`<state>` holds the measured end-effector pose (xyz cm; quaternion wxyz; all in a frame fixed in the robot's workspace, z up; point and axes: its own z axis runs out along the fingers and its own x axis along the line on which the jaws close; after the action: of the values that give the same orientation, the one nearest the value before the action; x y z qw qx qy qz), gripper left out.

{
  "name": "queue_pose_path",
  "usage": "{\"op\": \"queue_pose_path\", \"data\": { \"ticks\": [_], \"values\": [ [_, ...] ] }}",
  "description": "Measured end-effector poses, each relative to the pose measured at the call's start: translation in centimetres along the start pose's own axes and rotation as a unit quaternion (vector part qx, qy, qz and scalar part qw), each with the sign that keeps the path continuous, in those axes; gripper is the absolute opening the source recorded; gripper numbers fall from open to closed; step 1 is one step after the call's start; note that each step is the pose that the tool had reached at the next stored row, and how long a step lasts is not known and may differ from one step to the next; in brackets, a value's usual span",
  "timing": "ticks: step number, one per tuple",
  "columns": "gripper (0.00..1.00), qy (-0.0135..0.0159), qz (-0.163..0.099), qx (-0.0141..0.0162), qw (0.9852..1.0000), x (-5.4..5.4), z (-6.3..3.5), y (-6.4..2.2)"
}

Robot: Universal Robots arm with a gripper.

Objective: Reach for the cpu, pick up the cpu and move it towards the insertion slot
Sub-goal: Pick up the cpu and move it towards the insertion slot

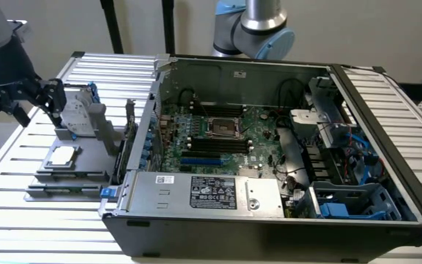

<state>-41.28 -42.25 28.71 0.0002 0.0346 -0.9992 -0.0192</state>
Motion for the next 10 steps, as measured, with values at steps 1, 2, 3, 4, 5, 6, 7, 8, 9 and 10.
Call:
{"op": "queue_pose_path", "data": {
  "ticks": [1,2,3,4,5,6,7,8,9,10],
  "values": [
    [0.65,0.0,0.0,0.0,1.0,0.0,0.17,-0.04],
    [0.65,0.0,0.0,0.0,1.0,0.0,0.35,-0.06],
    [0.65,0.0,0.0,0.0,1.0,0.0,0.54,-0.07],
    [0.65,0.0,0.0,0.0,1.0,0.1,0.73,-0.09],
    [0.65,0.0,0.0,0.0,1.0,0.1,0.9,-0.1],
    [0.65,0.0001,0.0,0.0,1.0,0.1,1.08,-0.1],
    [0.65,0.0,0.0,0.0,1.0,0.1,1.27,-0.1],
    [0.65,0.0,0.0,0.0,1.0,0.1,1.45,-0.11],
    [0.65,0.0,0.0,0.0,1.0,0.2,1.64,-0.11],
    [0.65,0.0,0.0,0.0,1.0,0.2,1.81,-0.12]
  ]
}}
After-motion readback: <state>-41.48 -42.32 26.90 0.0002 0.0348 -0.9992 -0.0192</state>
